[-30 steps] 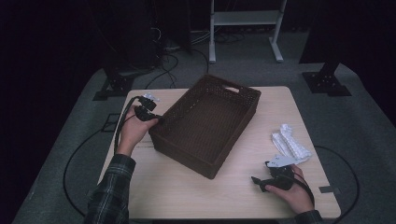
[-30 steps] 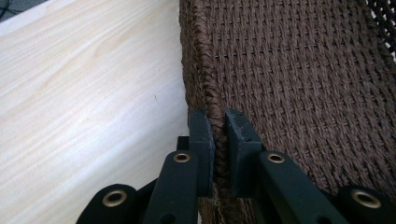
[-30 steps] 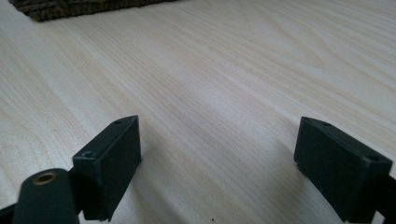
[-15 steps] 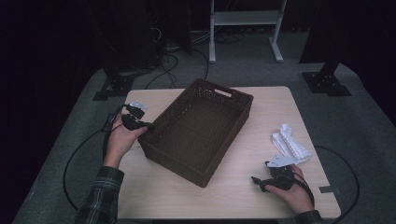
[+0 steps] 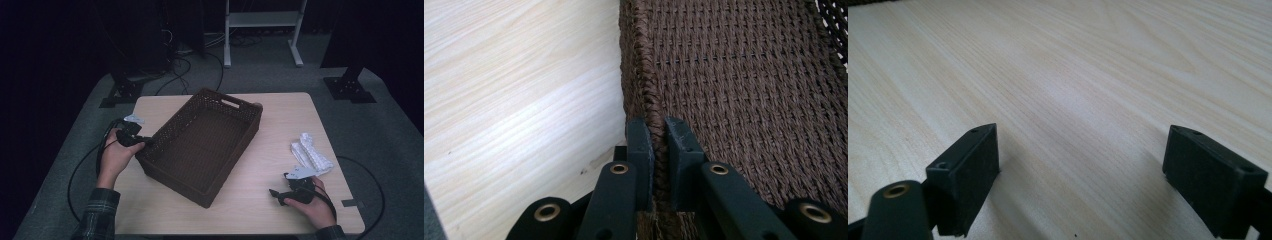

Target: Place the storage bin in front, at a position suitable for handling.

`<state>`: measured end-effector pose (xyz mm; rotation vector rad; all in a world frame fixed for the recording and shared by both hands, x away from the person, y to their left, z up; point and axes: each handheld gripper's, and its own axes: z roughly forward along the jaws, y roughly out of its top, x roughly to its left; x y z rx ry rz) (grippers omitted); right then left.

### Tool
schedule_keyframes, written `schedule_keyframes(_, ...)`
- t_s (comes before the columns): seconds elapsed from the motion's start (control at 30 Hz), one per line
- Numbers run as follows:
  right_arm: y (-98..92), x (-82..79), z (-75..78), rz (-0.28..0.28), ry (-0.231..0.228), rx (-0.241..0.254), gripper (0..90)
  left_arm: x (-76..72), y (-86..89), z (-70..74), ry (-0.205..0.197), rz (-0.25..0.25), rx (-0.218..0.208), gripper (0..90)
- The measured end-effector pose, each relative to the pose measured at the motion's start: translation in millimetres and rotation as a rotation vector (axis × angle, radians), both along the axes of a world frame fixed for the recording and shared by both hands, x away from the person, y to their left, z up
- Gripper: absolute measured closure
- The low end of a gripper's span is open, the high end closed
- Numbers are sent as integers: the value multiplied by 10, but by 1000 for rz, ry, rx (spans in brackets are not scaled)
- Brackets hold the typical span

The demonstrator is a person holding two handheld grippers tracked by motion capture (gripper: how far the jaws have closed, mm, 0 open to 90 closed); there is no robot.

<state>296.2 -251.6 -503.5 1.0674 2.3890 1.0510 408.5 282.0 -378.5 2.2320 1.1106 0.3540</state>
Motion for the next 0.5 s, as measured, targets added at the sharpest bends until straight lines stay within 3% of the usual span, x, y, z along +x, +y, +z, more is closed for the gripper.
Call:
schedule_keyframes(0.17,0,0,0,1,1,1,143,-23,28,-4,-9,5,-3,815)
schedule_keyframes(0.3,0,0,0,1,1,0,143,-36,-8,35,-25,-2,4,715)
schedule_keyframes(0.33,0,-1,0,0,1,0,143,-52,-36,72,-54,-3,-1,667)
schedule_keyframes(0.5,0,0,0,1,1,0,143,-90,-156,180,-105,-24,13,563)
